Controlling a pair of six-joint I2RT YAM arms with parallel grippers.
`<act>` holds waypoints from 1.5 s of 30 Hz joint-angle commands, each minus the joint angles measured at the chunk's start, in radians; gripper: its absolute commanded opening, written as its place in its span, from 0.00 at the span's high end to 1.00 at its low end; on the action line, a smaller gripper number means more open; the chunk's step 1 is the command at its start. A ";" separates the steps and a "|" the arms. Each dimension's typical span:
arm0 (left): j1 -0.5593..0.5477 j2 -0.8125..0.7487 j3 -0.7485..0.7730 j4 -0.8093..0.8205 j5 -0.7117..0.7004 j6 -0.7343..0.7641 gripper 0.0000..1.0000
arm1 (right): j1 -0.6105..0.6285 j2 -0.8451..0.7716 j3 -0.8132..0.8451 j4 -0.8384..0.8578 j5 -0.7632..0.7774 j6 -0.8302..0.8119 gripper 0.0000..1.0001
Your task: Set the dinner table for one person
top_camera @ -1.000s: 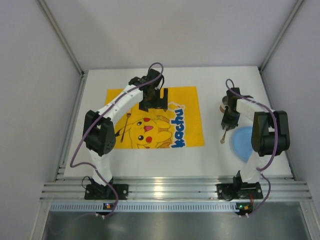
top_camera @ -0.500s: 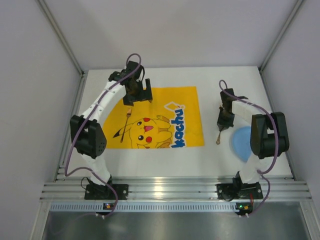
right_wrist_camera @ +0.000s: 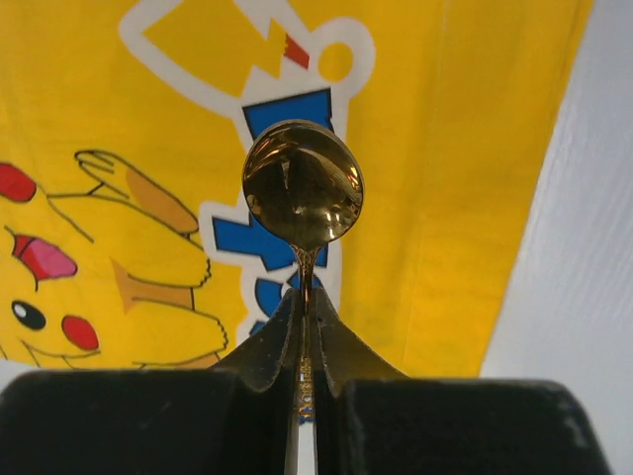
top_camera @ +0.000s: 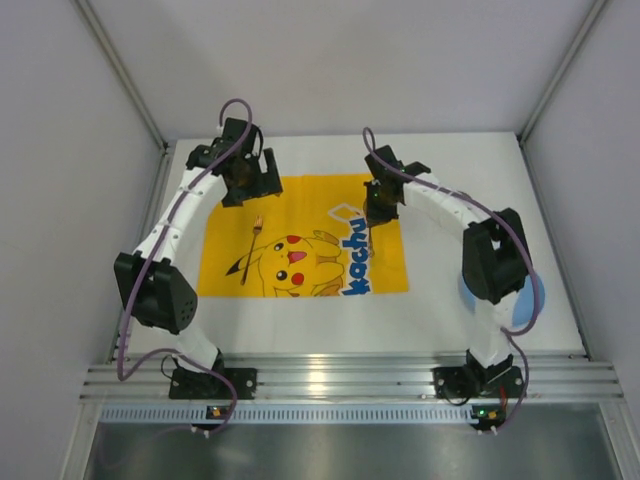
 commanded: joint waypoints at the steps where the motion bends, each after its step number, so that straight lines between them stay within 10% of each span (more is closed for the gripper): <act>1: 0.013 -0.061 -0.007 0.001 -0.028 0.016 0.02 | -0.001 0.119 0.096 -0.042 0.001 0.023 1.00; 9: 0.058 -0.101 -0.034 -0.010 -0.017 0.037 0.02 | 0.013 0.204 0.115 -0.035 -0.039 0.048 1.00; 11: 0.067 -0.112 -0.050 -0.002 -0.010 0.045 0.02 | 0.013 0.202 0.118 -0.038 -0.037 0.048 0.86; 13: 0.073 -0.120 -0.057 -0.001 -0.005 0.052 0.02 | 0.011 0.186 0.120 -0.042 -0.026 0.053 0.51; 17: 0.081 -0.115 -0.056 0.004 -0.003 0.060 0.02 | -0.022 0.110 0.127 -0.073 -0.013 0.066 0.27; 31: 0.082 -0.098 -0.111 0.061 0.059 0.063 0.01 | -0.583 -0.114 0.055 -0.130 -0.019 -0.016 0.22; 45: 0.082 -0.095 -0.099 0.041 0.056 0.080 0.02 | -0.665 0.078 0.057 -0.078 -0.042 -0.003 0.35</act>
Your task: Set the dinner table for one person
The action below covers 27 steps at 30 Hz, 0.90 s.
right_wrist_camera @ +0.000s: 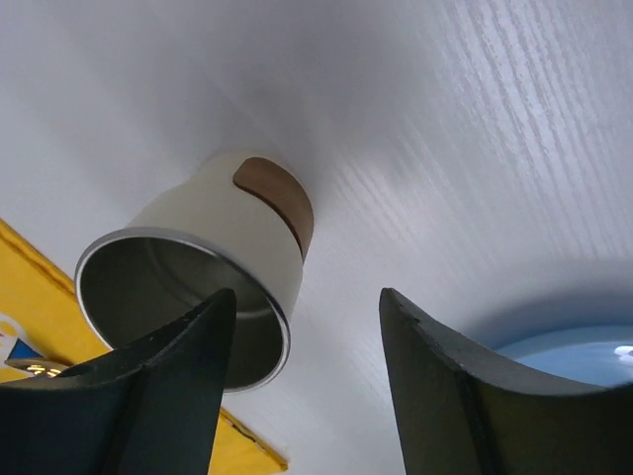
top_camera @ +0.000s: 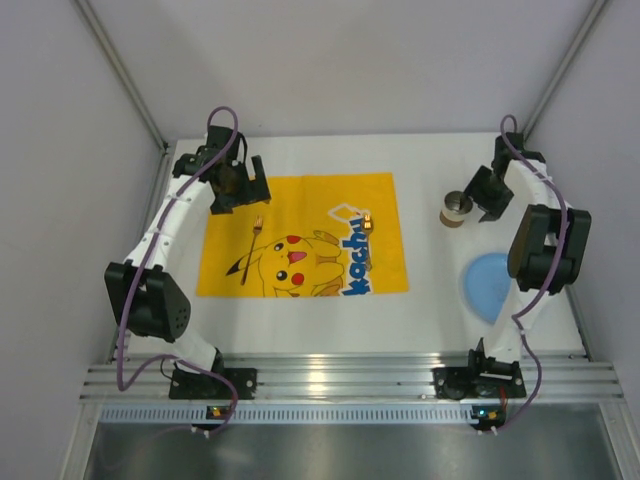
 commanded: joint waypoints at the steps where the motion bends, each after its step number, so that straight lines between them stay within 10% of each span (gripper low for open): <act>1: 0.006 -0.022 0.012 0.011 -0.003 0.026 0.01 | -0.010 0.046 0.013 0.027 -0.017 0.001 0.41; 6: 0.006 -0.026 0.013 0.006 -0.014 0.026 0.01 | -0.010 0.079 0.039 0.024 -0.023 0.000 1.00; 16: 0.006 -0.039 -0.011 0.028 -0.014 0.015 0.01 | 0.178 -0.002 0.256 -0.051 -0.060 0.052 1.00; 27: 0.006 -0.059 -0.034 0.035 -0.014 0.009 0.01 | 0.416 0.332 0.632 -0.175 -0.034 0.110 1.00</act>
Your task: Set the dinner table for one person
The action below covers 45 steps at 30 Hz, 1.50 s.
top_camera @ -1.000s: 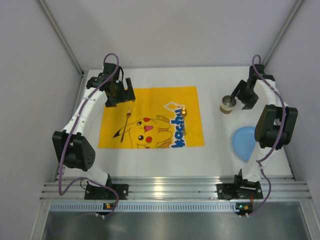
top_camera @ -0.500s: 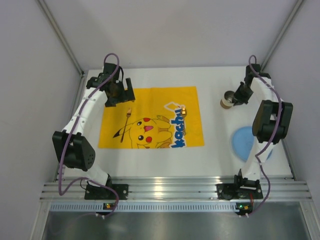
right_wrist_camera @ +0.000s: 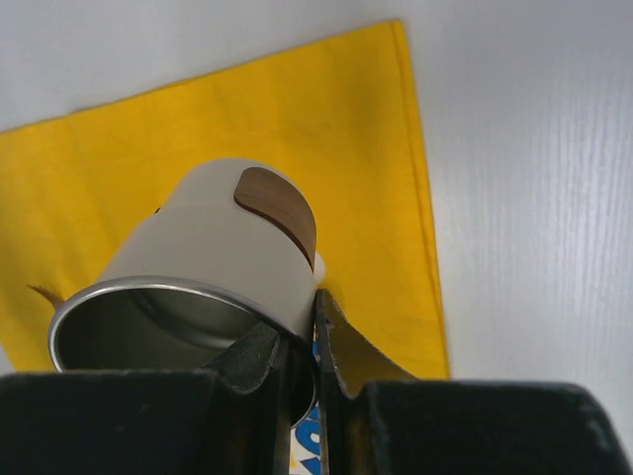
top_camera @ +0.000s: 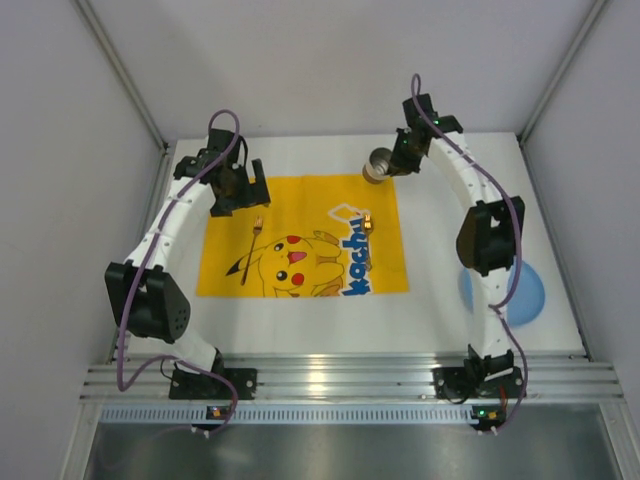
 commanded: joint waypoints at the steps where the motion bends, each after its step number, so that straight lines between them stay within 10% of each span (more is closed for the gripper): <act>1: 0.007 -0.057 -0.016 0.026 -0.006 -0.004 0.01 | 0.016 0.124 0.167 -0.117 0.016 0.037 1.00; 7: 0.007 -0.076 -0.031 0.029 -0.010 -0.004 0.02 | 0.054 0.216 0.206 -0.137 0.032 0.068 0.95; 18: 0.007 -0.042 -0.010 0.043 0.022 0.008 0.02 | 0.053 0.155 0.200 -0.103 0.021 0.049 0.32; 30: 0.007 -0.017 -0.080 0.104 0.060 0.020 0.02 | -0.323 -0.420 -0.468 -0.040 0.127 -0.112 0.30; 45: 0.007 -0.005 -0.103 0.119 0.100 0.066 0.02 | -0.360 -0.398 -0.886 0.050 0.116 -0.106 0.36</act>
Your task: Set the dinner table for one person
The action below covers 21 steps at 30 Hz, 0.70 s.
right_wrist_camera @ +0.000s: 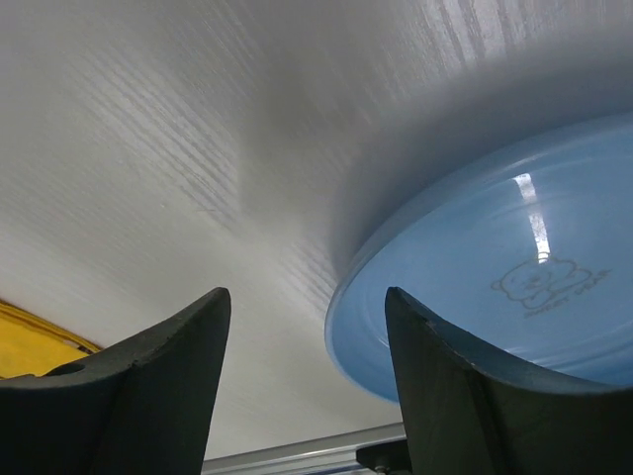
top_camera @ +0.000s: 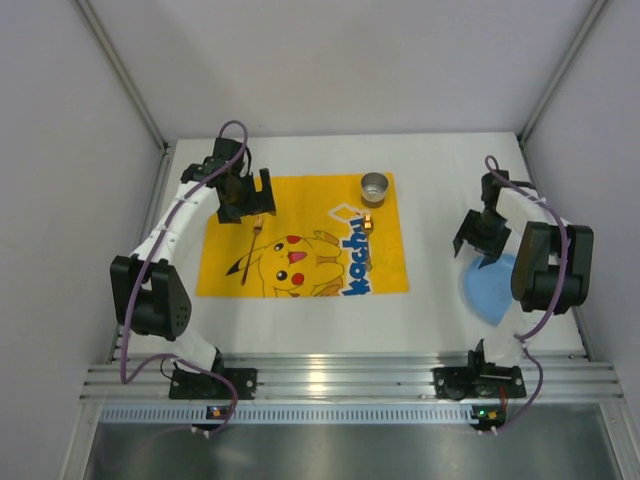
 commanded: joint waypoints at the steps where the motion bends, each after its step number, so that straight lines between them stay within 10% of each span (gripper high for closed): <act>1: 0.007 -0.021 -0.005 0.036 0.000 0.028 0.01 | 0.001 -0.003 0.007 0.058 0.022 0.012 0.37; 9: 0.013 -0.038 -0.032 0.051 0.005 0.025 0.01 | 0.003 0.046 -0.048 0.078 0.066 -0.005 1.00; 21: 0.013 -0.016 0.002 0.077 0.042 -0.024 0.01 | 0.027 -0.078 -0.030 0.086 0.013 -0.005 1.00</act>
